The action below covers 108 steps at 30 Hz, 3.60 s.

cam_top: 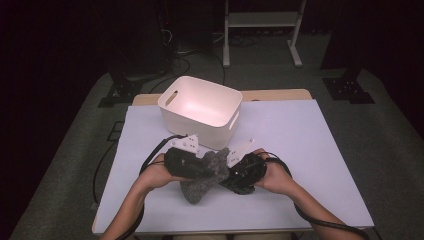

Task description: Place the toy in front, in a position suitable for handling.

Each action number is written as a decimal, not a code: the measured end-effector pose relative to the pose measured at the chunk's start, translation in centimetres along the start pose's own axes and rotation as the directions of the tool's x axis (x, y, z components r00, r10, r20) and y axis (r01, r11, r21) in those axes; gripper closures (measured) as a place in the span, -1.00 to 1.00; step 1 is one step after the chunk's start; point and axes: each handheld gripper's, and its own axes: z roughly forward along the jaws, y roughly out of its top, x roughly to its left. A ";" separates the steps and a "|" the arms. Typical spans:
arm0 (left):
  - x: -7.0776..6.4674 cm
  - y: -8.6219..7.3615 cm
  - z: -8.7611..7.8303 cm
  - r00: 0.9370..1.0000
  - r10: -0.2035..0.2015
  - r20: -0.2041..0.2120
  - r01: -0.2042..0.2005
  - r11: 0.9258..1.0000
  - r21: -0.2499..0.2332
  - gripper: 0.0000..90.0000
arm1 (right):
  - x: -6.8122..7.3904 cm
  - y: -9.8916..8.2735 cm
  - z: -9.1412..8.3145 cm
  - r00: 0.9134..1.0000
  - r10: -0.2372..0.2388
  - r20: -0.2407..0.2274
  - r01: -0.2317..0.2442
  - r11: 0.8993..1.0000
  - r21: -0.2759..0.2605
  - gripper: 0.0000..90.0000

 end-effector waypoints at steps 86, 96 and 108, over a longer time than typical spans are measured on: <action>0.2 1.5 0.9 0.998 0.013 0.055 -0.015 1.000 0.028 0.71 | 1.0 -3.2 -3.0 0.999 0.047 0.025 -0.043 0.992 -0.121 0.23; -0.9 5.2 0.4 0.994 0.097 0.057 -0.098 0.995 0.024 0.72 | 1.1 -2.6 -2.5 0.999 0.031 0.025 -0.027 0.993 -0.116 0.23; -0.4 3.9 1.0 0.997 0.068 0.023 -0.069 0.996 0.051 0.72 | 1.2 -3.6 -3.0 0.998 0.046 0.032 -0.041 0.989 -0.140 0.23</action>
